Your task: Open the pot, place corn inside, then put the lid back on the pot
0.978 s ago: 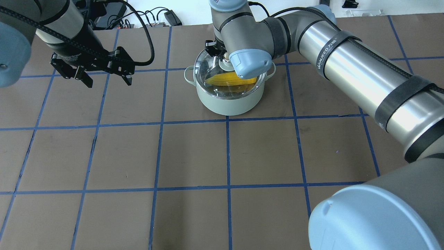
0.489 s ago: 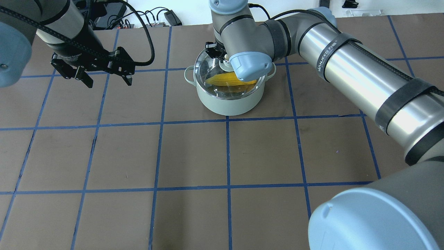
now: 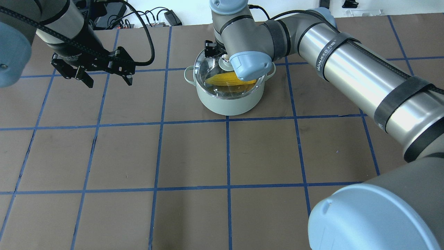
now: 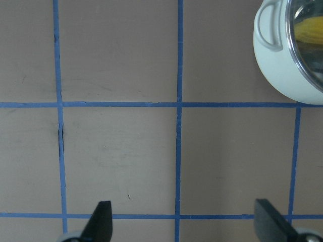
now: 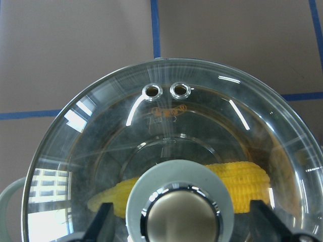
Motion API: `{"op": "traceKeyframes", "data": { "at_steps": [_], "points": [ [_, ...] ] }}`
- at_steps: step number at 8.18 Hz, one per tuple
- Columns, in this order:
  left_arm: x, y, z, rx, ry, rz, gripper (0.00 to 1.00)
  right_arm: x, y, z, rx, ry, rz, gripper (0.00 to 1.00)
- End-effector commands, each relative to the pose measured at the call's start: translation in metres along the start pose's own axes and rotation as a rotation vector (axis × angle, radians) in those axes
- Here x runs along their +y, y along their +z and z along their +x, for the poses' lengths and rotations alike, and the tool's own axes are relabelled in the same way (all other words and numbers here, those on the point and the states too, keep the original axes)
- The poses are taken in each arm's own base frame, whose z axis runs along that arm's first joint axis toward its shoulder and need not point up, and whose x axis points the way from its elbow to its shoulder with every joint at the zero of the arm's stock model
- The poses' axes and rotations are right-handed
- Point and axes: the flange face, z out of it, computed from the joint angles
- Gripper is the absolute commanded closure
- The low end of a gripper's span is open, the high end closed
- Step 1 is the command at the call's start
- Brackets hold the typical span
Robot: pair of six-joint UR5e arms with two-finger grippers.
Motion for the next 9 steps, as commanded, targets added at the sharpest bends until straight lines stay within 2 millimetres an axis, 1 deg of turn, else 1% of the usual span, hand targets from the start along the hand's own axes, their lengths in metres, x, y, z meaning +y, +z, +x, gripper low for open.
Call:
{"op": "traceKeyframes", "data": {
  "at_steps": [1,2,3,4,5,7,8,9],
  "points": [
    [0.0,0.0,0.001,0.005,0.005,0.0,0.0,-0.002,-0.009,0.002,-0.012,0.005,0.007,0.0],
    [0.0,0.0,0.0,0.005,0.005,0.0,0.0,-0.003,-0.031,0.011,-0.011,0.005,0.023,0.0],
    [-0.001,0.0,0.001,0.003,0.002,0.0,0.0,0.004,-0.056,0.032,0.009,0.021,-0.018,0.0],
    [0.0,0.0,0.001,0.008,-0.002,0.0,0.0,0.014,-0.098,0.053,0.018,0.036,-0.023,0.0],
    [-0.001,0.001,0.0,0.008,-0.001,0.003,0.0,0.03,-0.129,0.081,0.04,0.061,-0.063,0.0],
    [-0.001,0.001,0.001,0.008,0.01,0.003,0.0,0.051,-0.189,0.146,0.085,0.126,-0.134,0.0],
    [0.001,0.0,0.001,0.008,0.01,0.002,0.0,0.063,-0.221,0.168,0.088,0.122,-0.141,0.0],
    [0.0,0.0,0.001,0.006,0.01,0.003,0.0,0.08,-0.249,0.175,0.09,0.125,-0.141,0.0]
  ]
}}
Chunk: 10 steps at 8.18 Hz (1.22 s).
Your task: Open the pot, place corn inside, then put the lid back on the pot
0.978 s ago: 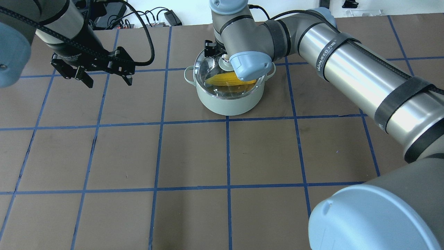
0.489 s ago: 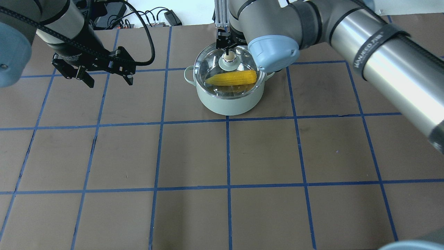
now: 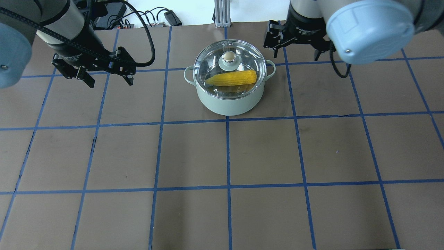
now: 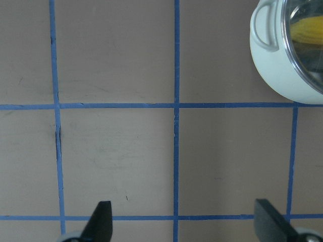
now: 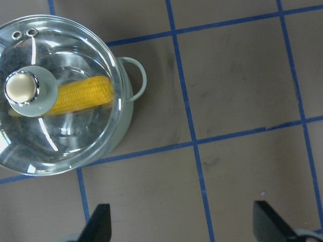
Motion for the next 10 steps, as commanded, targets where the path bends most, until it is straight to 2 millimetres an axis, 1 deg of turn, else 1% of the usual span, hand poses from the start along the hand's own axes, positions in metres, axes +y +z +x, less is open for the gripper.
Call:
{"op": "traceKeyframes", "data": {
  "at_steps": [1,3,5,7,8,10],
  "points": [
    [0.0,0.0,-0.001,-0.002,0.002,-0.002,0.0,0.038,-0.058,0.036,0.014,0.001,-0.005,0.0],
    [0.0,0.0,0.0,-0.003,0.003,-0.002,0.0,0.038,-0.056,0.038,0.009,-0.009,-0.022,0.0],
    [0.0,0.001,0.0,-0.003,0.003,-0.003,0.0,0.038,-0.058,0.037,0.009,-0.071,-0.01,0.0],
    [0.0,0.0,0.0,-0.005,0.003,-0.003,0.0,0.045,-0.061,0.025,-0.026,-0.167,-0.011,0.0],
    [0.0,0.001,-0.001,-0.008,0.002,-0.004,0.0,0.043,-0.059,0.022,-0.043,-0.197,-0.009,0.0],
    [0.0,0.0,-0.001,-0.014,0.002,-0.001,0.0,0.039,-0.061,0.016,-0.085,-0.209,0.024,0.0]
  ]
}}
